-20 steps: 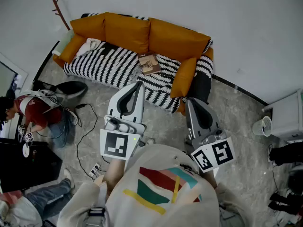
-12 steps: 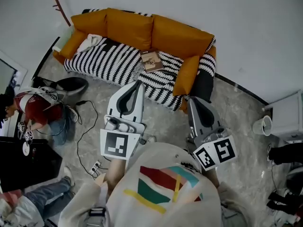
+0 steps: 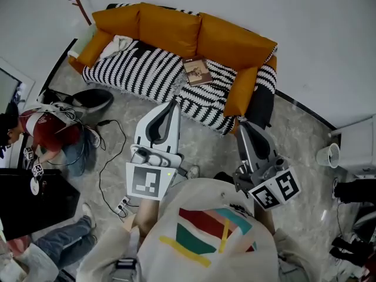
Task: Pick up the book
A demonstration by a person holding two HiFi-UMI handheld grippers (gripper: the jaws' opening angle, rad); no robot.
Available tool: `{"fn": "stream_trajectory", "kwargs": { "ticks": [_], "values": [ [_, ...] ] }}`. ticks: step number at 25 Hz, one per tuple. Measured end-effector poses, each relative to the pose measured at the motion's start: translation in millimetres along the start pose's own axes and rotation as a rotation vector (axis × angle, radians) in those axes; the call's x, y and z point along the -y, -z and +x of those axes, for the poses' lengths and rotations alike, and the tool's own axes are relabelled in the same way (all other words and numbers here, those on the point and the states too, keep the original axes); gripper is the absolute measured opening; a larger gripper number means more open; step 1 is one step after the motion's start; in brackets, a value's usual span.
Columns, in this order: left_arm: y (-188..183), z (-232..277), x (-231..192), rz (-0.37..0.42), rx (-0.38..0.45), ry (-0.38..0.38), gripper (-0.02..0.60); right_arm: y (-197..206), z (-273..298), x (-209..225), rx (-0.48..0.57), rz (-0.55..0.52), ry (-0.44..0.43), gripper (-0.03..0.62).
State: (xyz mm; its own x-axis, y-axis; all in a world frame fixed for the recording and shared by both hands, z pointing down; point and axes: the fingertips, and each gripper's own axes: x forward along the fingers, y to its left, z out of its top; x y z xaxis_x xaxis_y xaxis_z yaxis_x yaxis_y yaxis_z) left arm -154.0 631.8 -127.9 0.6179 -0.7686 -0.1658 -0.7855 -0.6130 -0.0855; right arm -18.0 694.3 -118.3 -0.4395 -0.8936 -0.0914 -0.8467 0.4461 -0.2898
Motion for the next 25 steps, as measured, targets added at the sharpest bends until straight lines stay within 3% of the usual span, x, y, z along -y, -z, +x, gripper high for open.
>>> {"fn": "stream_trajectory", "kwargs": {
  "ticks": [4,7,15,19,25],
  "values": [
    [9.4,-0.5,-19.7,-0.031,-0.001,-0.021,0.008,14.5,12.3,-6.1,-0.018,-0.036,0.063,0.017],
    [17.0,9.1,-26.6,-0.061,-0.002,-0.027,0.008,22.0,18.9,-2.7,-0.073,-0.052,0.062,0.017],
    [41.6,57.8,-33.9,-0.053,-0.046,-0.055,0.008,14.1,47.9,71.4,-0.035,-0.008,0.103,0.017],
    [53.9,101.1,-34.5,-0.078,-0.049,-0.038,0.008,9.3,80.0,95.5,-0.059,-0.088,0.06,0.017],
    [64.2,197.3,-20.0,-0.027,-0.051,0.033,0.008,-1.8,120.7,156.7,-0.074,-0.159,0.035,0.017]
  ]
}}
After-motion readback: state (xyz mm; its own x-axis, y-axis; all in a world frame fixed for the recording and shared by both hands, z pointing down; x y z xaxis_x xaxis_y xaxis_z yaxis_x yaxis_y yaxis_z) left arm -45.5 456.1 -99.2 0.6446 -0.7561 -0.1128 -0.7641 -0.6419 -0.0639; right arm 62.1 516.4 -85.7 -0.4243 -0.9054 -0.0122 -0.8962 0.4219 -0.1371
